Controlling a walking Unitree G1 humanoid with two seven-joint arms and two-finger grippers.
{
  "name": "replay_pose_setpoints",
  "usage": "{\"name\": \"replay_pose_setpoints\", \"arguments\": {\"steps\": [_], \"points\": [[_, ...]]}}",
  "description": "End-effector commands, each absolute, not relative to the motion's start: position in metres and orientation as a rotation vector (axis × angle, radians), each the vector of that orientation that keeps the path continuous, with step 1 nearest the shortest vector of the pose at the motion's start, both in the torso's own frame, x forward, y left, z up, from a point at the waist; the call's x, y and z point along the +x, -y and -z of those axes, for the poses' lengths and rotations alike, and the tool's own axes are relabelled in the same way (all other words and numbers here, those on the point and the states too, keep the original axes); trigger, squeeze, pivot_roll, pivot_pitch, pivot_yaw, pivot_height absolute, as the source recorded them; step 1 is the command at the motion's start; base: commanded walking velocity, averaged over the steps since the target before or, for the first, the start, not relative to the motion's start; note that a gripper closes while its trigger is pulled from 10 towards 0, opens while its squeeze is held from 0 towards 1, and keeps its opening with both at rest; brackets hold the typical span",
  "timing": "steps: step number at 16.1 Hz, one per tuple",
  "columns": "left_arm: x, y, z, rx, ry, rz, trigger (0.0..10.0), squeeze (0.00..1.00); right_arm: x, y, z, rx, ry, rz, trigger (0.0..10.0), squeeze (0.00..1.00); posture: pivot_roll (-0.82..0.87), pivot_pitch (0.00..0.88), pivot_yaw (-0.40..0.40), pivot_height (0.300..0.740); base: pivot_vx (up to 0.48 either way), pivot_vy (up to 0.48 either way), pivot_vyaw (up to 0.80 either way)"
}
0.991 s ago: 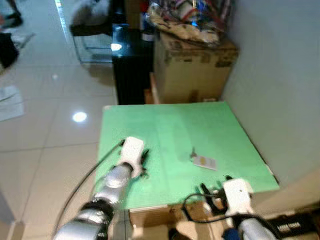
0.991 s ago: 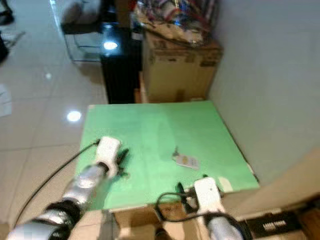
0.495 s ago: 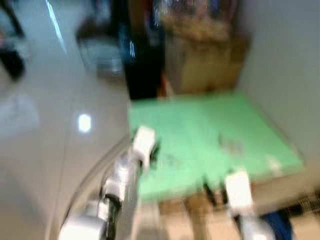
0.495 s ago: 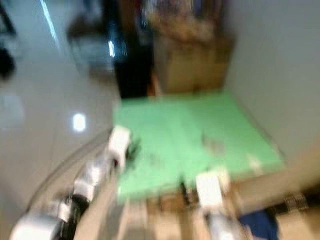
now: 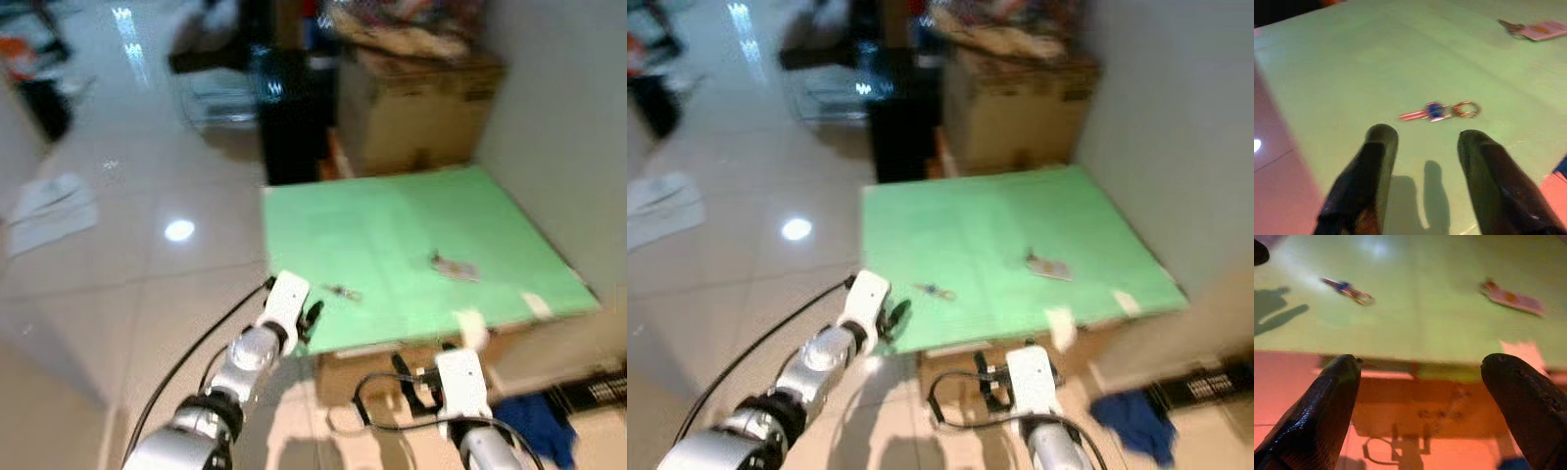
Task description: Hang keys on a hook
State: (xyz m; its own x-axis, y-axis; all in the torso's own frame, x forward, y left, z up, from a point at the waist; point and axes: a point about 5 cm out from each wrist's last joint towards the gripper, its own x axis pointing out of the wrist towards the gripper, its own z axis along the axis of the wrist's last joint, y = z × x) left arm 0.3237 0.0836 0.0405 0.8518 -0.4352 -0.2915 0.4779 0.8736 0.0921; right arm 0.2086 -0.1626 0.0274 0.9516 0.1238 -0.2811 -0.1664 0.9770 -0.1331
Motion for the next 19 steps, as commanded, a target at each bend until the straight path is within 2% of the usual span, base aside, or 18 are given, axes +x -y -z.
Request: {"name": "replay_pose_setpoints", "arguments": {"steps": [1,2,3,4,12,14,16,17,19], "points": [[0.323,-0.079,-0.040,0.167,-0.269,0.498,10.0,1.00,0.207,0.166,-0.026,-0.164,-0.278,-0.133,10.0,0.00,-0.30,0.108,0.028,0.740,0.000,0.000,-0.73],[0.322,-0.078,-0.039,0.163,-0.279,0.505,10.0,1.00,0.207,0.167,-0.025,-0.164,-0.279,-0.134,10.0,0.00,-0.30,0.105,0.027,0.740,0.000,0.000,-0.73],[0.321,-0.077,-0.038,0.167,-0.282,0.506,10.0,0.16,0.206,0.167,-0.025,-0.163,-0.279,-0.134,10.0,0.00,-0.30,0.105,0.027,0.740,0.000,0.000,-0.73],[0.322,-0.077,-0.038,0.178,-0.287,0.487,10.0,0.00,0.207,0.167,-0.025,-0.160,-0.277,-0.132,10.0,0.00,-0.30,0.098,0.026,0.740,0.000,0.000,-0.71],[0.333,-0.066,-0.051,0.022,-0.291,0.429,10.0,0.00,0.204,0.157,-0.028,-0.142,-0.254,-0.158,10.0,0.00,-0.31,0.102,0.019,0.740,0.000,0.000,0.00],[0.332,-0.071,-0.057,-0.004,-0.202,0.434,10.0,0.00,0.205,0.161,-0.031,-0.139,-0.236,-0.135,10.0,0.00,-0.31,0.096,0.037,0.740,0.000,0.000,0.00],[0.322,-0.076,-0.067,-0.056,-0.070,0.458,10.0,0.00,0.204,0.168,-0.043,-0.153,-0.195,-0.095,10.0,0.00,-0.29,0.084,0.025,0.740,0.000,0.000,0.00],[0.296,-0.092,-0.088,-0.144,0.075,0.436,10.0,0.00,0.192,0.180,-0.072,-0.185,-0.095,-0.045,10.0,0.00,-0.26,0.072,0.016,0.740,0.000,0.000,0.00],[0.270,-0.102,-0.111,-0.179,0.165,0.419,10.0,0.00,0.175,0.193,-0.092,-0.226,-0.018,-0.007,10.0,0.00,-0.23,0.053,-0.008,0.740,0.000,0.000,0.00]]}}
